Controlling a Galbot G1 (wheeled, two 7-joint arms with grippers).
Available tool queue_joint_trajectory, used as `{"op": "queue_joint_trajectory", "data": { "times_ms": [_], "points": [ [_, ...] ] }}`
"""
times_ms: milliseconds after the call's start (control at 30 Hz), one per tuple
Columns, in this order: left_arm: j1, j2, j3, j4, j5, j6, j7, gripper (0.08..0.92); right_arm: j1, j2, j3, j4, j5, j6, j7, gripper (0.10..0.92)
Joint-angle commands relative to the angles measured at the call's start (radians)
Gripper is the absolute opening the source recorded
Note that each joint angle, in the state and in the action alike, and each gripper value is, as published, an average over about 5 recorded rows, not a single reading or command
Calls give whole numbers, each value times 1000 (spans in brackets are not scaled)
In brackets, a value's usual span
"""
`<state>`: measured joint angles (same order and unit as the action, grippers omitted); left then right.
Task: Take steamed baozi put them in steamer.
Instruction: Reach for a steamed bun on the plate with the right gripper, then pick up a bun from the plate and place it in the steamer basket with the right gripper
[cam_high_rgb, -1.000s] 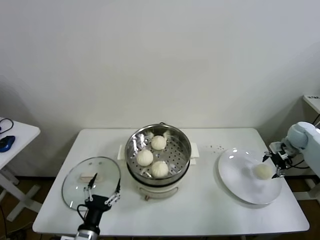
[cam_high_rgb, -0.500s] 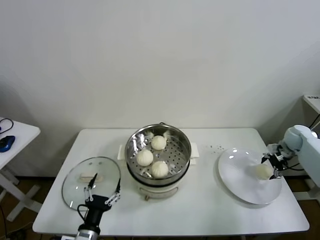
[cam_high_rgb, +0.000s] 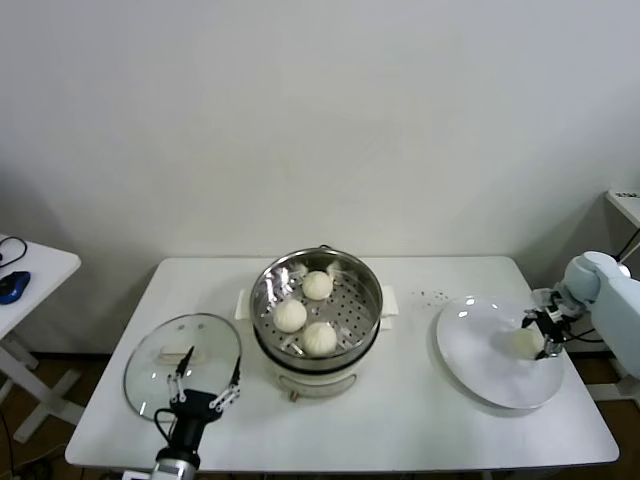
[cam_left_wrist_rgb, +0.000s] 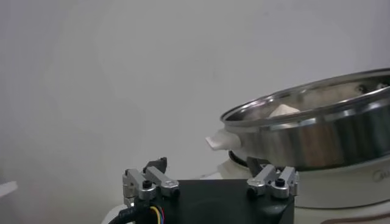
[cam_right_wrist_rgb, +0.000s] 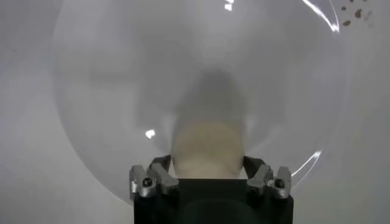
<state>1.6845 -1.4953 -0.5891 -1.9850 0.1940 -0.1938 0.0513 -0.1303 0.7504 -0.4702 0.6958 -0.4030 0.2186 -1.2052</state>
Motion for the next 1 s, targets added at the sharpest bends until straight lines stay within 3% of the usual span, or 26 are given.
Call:
{"op": "queue_joint_trajectory", "data": {
  "times_ms": [33, 300, 733, 1000],
  "points": [
    [0, -2, 1, -1, 2, 0, 0, 823, 7, 6, 3, -11, 17, -5, -6, 706],
    [4, -3, -2, -1, 0, -4, 0, 823, 71, -16, -76, 19, 148, -45, -7, 704],
    [13, -8, 20, -22, 6, -19, -3, 823, 567, -18, -703, 251, 867, -313, 42, 698],
    [29, -7, 37, -36, 18, -35, -8, 823, 839, 95, -976, 390, 1181, -405, 95, 696]
  ]
}}
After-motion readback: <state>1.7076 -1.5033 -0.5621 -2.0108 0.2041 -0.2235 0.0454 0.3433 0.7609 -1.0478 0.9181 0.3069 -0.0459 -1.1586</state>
